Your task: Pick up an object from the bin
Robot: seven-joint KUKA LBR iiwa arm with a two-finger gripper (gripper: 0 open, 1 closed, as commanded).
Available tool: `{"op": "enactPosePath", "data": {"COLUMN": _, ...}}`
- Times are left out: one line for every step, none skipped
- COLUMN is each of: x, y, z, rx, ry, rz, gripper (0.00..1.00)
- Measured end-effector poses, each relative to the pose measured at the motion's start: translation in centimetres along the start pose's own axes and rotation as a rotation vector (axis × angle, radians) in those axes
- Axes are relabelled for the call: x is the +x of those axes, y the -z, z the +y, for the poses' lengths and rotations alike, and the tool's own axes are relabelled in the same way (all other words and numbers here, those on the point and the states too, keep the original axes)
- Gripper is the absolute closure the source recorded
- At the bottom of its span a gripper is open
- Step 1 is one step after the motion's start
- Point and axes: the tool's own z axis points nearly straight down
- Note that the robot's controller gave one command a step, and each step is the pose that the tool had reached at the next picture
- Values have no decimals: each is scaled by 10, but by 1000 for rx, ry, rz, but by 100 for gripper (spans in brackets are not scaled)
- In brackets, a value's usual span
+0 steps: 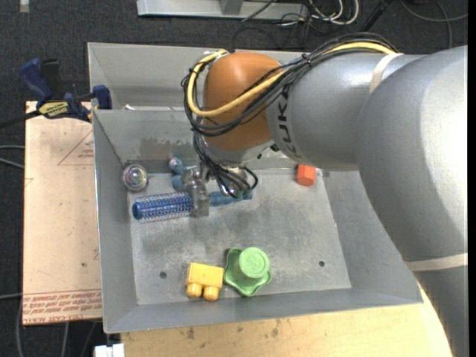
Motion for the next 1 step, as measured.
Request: {"op": "enactPosePath", "data": {"x": -2, "y": 60, "z": 0, "rx": 1, "ry": 0, "rz": -6, "gripper": 100}}
